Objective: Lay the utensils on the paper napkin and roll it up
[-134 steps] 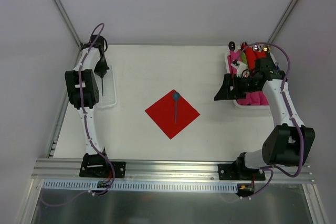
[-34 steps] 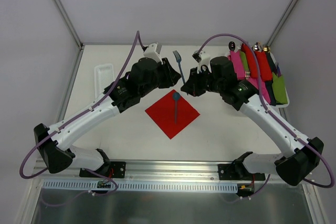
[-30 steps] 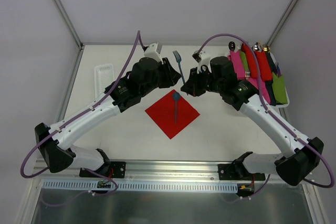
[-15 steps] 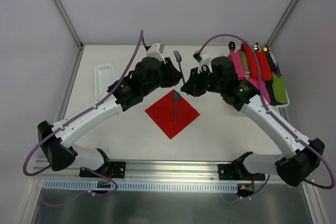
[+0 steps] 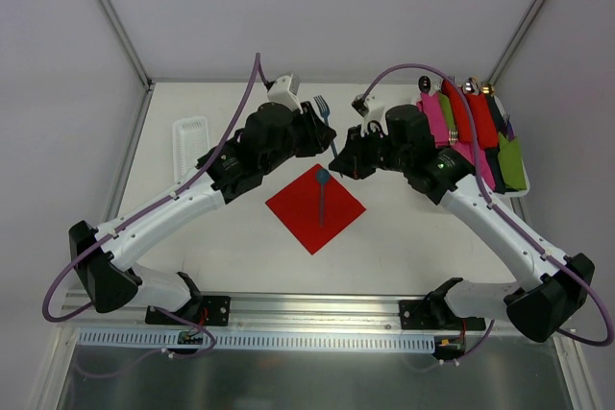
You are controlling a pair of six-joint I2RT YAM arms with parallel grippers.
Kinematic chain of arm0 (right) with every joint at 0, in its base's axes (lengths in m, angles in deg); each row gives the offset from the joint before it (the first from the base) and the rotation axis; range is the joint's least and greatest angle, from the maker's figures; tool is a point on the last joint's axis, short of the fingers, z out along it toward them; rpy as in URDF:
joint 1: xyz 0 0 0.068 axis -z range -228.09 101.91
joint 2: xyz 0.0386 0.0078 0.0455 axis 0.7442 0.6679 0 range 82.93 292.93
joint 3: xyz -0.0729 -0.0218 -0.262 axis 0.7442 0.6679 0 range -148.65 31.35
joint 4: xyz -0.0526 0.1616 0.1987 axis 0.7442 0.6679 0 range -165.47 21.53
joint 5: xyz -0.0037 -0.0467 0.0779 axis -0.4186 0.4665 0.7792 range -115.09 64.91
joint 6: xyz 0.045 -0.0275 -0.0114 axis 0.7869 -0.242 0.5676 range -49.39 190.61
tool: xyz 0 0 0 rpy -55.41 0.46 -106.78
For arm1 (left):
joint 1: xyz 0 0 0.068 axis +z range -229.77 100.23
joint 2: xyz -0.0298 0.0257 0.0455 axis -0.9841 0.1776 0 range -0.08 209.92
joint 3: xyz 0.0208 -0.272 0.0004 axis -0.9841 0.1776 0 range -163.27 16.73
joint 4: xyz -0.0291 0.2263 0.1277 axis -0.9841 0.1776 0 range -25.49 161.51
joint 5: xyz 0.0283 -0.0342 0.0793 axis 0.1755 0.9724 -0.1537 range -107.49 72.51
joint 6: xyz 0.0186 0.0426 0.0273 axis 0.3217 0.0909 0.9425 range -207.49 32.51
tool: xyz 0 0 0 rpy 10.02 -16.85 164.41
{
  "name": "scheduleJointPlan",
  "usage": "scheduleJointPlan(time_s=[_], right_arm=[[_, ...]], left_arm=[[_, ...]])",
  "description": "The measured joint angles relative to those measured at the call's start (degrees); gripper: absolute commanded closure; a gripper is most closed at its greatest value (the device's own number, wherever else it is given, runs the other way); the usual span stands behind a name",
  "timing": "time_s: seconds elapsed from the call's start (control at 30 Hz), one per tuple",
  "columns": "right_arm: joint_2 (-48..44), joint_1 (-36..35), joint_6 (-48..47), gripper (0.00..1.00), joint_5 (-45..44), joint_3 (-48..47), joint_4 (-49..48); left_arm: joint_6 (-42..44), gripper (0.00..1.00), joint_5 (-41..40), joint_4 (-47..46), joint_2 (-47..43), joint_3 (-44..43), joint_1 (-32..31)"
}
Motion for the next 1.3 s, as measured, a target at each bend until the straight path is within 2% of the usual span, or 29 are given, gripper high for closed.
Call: scheduleJointPlan(time_s=[0.23, 0.33, 0.37, 0.4, 0.43, 0.47, 0.53, 0.57, 0.6, 0.63, 0.73, 0.87, 1.03, 1.2, 1.3], right_arm=[[0.00, -0.13, 0.00, 1.00, 0.39, 0.02, 0.00], [0.00, -0.20, 0.00, 1.00, 0.52, 0.02, 0.00], [0.00, -0.20, 0.02, 1.00, 0.55, 0.02, 0.00], [0.00, -0.20, 0.04, 0.98, 0.55, 0.02, -0.04], [0.00, -0.20, 0.13, 0.92, 0.55, 0.02, -0.09], [0.00, -0.22, 0.20, 0.79, 0.55, 0.02, -0.09], [0.00, -0.28, 0.44, 0.63, 0.59, 0.02, -0.28], [0.00, -0.33, 0.35, 0.44, 0.57, 0.02, -0.24], [0.00, -0.35, 0.15, 0.36, 0.61, 0.02, -0.20], [0.00, -0.31, -0.35, 0.21, 0.68, 0.02, -0.20], [-0.15, 0.39, -1.92, 0.01, 1.16, 0.02, 0.74], [-0.52, 3.87, -5.95, 0.01, 3.04, 0.00, 4.79], [-0.48, 13.03, -10.78, 0.01, 7.08, 0.00, 11.63], [-0.15, 20.31, -14.38, 0.01, 9.46, -0.02, 16.81], [-0.07, 21.88, -15.15, 0.01, 10.32, -0.04, 18.43]], left_arm=[[0.00, 0.80, -0.09, -0.20, 0.57, 0.00, 0.00], [-0.02, 0.88, -0.15, -0.33, 0.92, 0.00, 0.00], [-0.04, 0.96, -0.35, -0.31, 0.98, 0.00, 0.02], [-0.28, 0.99, -0.33, -0.46, 0.98, 0.00, 0.02], [-0.44, 1.00, -0.33, -0.76, 0.98, 0.00, 0.04], [-0.46, 1.00, -0.33, -0.90, 0.98, 0.00, 0.07], [-0.42, 1.00, -0.17, -0.85, 0.98, 0.00, 0.33], [-0.35, 1.00, 0.24, -0.46, 0.98, 0.00, 0.85], [-0.24, 1.00, 0.63, 0.13, 0.98, 0.00, 1.53], [0.04, 1.00, 0.92, 0.70, 0.98, 0.00, 2.36], [1.25, 1.00, 2.19, 4.13, 0.96, -0.07, 5.09], [3.21, 1.00, 6.34, 8.63, 0.55, 1.53, 8.85], [4.20, 1.00, 10.97, 12.85, 0.07, 10.10, 10.23], [5.77, 1.00, 15.30, 14.47, 5.92, 13.35, 10.19], [6.29, 1.00, 17.46, 13.53, 11.02, 12.96, 10.16]])
